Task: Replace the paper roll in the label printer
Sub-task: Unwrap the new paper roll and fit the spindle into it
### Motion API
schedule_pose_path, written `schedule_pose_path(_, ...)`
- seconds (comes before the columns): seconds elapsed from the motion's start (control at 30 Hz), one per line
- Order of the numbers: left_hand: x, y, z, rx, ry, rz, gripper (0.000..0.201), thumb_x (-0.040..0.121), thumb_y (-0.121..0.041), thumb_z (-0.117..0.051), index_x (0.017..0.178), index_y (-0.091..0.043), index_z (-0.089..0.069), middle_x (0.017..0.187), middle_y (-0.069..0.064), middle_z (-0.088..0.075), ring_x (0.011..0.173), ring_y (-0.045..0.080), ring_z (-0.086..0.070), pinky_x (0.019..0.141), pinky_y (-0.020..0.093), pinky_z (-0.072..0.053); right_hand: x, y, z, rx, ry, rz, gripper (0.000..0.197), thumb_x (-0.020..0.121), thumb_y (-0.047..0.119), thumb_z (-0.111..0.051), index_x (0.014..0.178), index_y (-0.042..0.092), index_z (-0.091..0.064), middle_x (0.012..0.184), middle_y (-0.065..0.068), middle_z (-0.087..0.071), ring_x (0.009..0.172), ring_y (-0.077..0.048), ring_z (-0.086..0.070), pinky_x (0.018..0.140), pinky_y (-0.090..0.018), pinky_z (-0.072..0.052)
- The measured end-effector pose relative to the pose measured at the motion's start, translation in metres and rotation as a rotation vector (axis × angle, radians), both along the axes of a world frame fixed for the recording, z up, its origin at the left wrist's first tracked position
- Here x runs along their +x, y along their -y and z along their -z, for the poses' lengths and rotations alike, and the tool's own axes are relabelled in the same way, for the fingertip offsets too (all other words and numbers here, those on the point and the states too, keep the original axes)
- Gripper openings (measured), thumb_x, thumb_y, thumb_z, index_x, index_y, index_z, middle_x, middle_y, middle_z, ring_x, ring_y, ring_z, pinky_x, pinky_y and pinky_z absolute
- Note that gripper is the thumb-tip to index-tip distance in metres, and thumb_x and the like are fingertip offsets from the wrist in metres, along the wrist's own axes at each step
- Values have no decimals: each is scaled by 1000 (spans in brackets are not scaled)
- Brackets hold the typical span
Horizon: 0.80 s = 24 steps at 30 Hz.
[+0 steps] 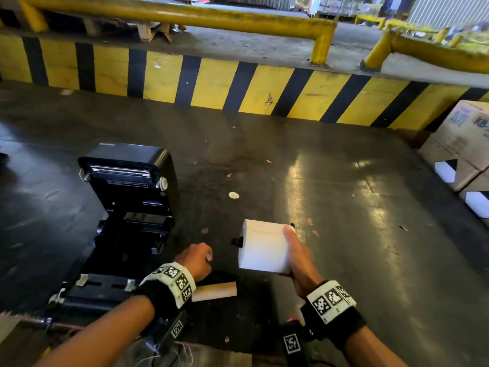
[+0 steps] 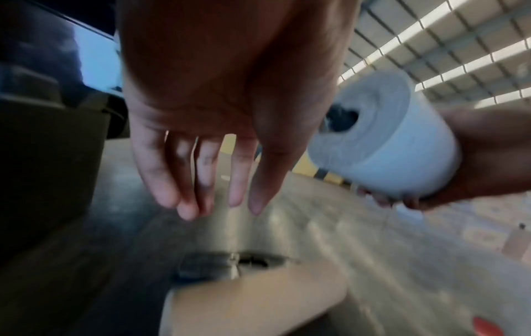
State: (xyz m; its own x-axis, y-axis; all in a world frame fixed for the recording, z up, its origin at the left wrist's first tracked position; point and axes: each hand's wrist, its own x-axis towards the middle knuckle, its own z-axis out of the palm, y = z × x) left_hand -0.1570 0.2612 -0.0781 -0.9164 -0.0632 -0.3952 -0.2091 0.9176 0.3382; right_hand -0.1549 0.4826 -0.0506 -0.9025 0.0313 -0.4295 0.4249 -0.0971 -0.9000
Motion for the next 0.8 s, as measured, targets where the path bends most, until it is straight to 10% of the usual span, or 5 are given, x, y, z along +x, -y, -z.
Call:
schedule_pose_path(0.13, -6, -12, 25, -200, 10, 186, 42, 79, -15, -66, 119, -19, -54, 129, 6, -51, 121, 25, -48, 95, 36, -42, 1, -11, -1, 41, 14, -25, 36, 97, 45, -37, 101, 19, -61, 113, -15, -68, 105, -31, -65, 98, -53, -49)
schedule_pose_path(0.47, -28, -15, 29, -256, 88, 306, 40, 69, -17, -78, 103, -12, -57, 118, 8, -59, 111, 26, -56, 85, 35, -46, 6, -26, 2, 112, 37, -6, 40, 94, 53, -37, 105, 24, -62, 110, -10, -70, 102, -29, -67, 96, -55, -50)
schedule_pose_path(0.7, -32, -9, 18, 64, -57, 131, 30, 69, -11, -76, 66, -24, -49, 88, 5, -62, 87, 26, -64, 77, 37, -52, 2, -15, -1, 62, 68, -16, 34, 96, 48, -37, 101, 23, -59, 112, -14, -68, 103, -31, -66, 96, -55, -50)
schedule_pose_path(0.8, -32, -3, -1, 366, -228, 1, 22, 69, -4, -77, 77, -16, -60, 83, 7, -68, 82, 22, -67, 80, 38, -55, -4, -3, -3, 25, 57, -3, 32, 97, 44, -40, 98, 20, -62, 111, -15, -68, 104, -33, -65, 96, -55, -49)
